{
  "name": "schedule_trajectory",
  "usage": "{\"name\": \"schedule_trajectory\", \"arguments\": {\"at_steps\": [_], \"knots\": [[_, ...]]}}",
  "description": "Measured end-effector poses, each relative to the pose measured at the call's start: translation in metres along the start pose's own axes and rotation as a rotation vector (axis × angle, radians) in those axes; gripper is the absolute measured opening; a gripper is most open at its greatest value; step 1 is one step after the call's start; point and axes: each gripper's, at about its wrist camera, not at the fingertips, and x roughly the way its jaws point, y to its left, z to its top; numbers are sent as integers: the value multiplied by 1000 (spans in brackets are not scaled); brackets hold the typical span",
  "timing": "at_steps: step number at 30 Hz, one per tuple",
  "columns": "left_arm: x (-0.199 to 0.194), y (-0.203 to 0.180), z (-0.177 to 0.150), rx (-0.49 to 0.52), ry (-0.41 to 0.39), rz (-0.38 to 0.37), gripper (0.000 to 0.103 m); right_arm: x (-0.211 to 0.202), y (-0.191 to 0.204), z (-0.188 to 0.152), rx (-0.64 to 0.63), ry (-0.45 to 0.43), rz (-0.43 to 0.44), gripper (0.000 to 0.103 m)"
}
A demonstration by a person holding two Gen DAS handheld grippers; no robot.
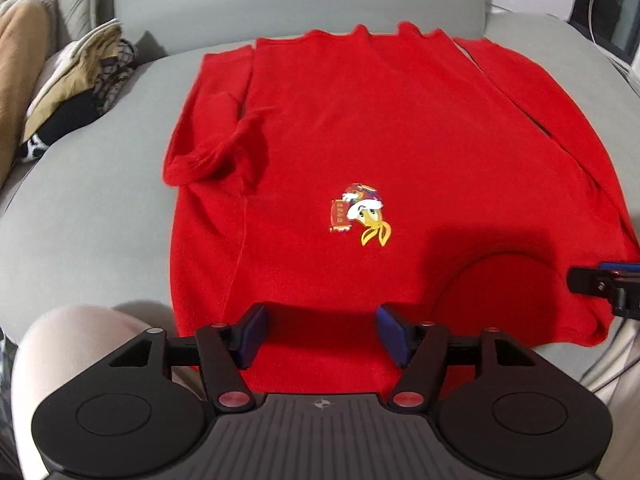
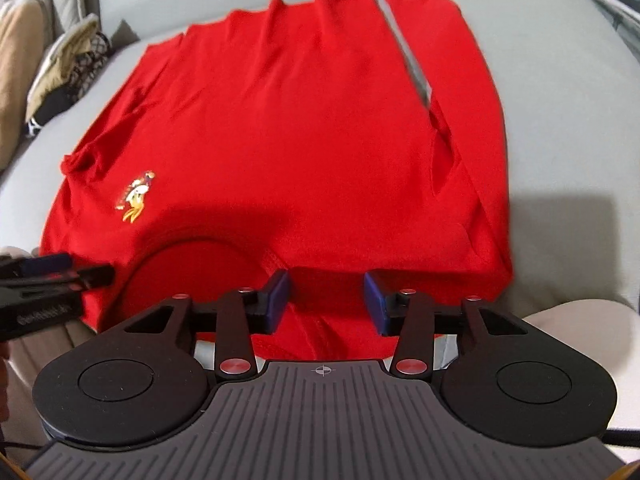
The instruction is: Fold clothes
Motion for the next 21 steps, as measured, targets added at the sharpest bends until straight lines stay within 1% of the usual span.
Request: {"name": "schedule_trajectory", "arguments": {"at_steps": [2, 4, 6, 8, 9, 10, 11, 12, 14, 15, 17, 18, 21], "knots": [[-1, -1, -3, 12, -6, 3, 64, 0, 0, -4, -17, 10, 0, 53], [-1, -2, -5, 17, 4, 4, 64, -1, 1, -8, -39, 25, -6, 53], [-3, -4, -7, 33, 21, -1, 63, 0, 2, -13, -35, 55, -8, 54], [-3, -5, -10, 37, 60, -20, 62, -1, 0, -20, -14, 94, -6, 54], [-2, -5, -13, 39, 94, -31, 61, -2, 0, -24, -10, 105, -9, 54], [-1, -6, -15, 45, 131, -37, 55, -3, 0, -28, -13, 115, -14, 54], [0, -6, -18, 49, 162, -43, 53, -3, 1, -32, -14, 141, -15, 54], [-2, -6, -21, 46, 181, -51, 52, -1, 2, -36, -7, 176, -5, 46], [-7, -2, -23, 17, 195, -81, 51, -1, 4, -42, 8, 231, 17, 41], [-13, 1, -21, -1, 178, -103, 51, -7, 5, -43, 18, 212, 38, 42], [-27, 6, -13, -25, 129, -129, 52, -24, 3, -37, 35, 136, 76, 44], [-36, 10, -5, -31, 96, -131, 52, -36, 1, -30, 42, 85, 84, 46], [-63, 21, 20, -65, -8, -140, 57, -79, -8, -4, 60, -75, 106, 54]]}}
